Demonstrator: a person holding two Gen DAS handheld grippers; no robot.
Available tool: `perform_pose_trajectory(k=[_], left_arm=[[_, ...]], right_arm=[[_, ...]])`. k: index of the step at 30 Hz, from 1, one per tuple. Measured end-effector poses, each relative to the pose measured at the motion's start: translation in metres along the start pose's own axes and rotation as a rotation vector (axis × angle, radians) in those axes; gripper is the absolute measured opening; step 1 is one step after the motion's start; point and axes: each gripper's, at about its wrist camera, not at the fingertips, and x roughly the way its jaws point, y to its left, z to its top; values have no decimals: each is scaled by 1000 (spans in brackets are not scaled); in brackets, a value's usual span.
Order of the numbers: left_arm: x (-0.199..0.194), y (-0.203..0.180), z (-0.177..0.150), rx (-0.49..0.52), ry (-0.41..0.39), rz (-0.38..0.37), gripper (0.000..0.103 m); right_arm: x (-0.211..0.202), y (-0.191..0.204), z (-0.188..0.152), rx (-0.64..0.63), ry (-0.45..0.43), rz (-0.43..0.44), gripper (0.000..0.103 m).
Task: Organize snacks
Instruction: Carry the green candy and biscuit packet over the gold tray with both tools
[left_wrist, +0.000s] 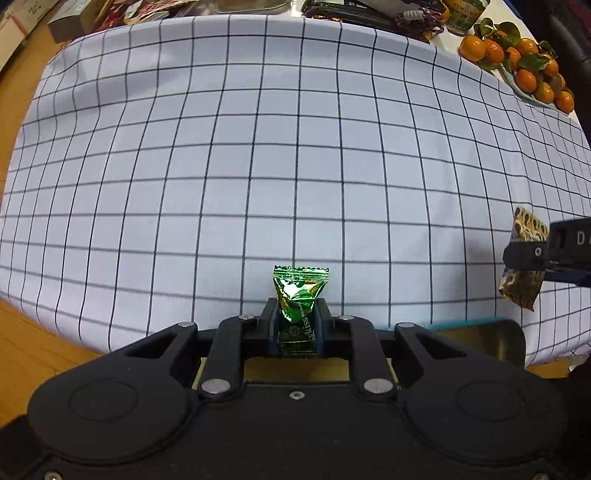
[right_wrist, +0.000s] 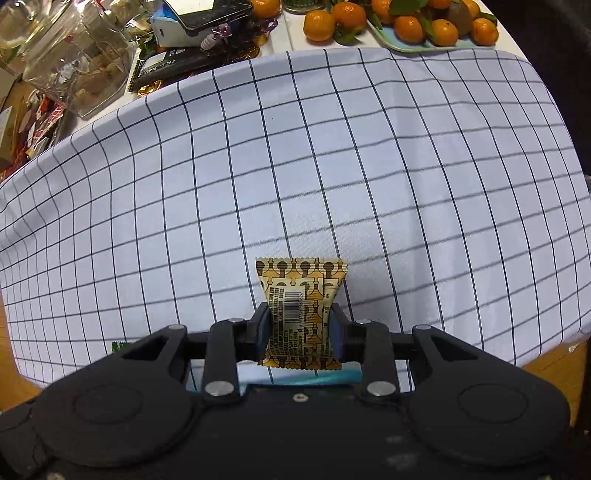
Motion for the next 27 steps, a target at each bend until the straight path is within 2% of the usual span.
perform_pose_trajectory(k=[8,17,27], left_arm=[[-6,8,-39,15,-47,33,26],[-7,11,-74,22,-52,10,26],[-22,-7,-85,93,-148,-39,26]], right_arm=[[-6,-16,-48,12,-48,49,33],[-9,-24,-91,12,-79,101,33],[-10,-23,-136,-18,-102,146,33]])
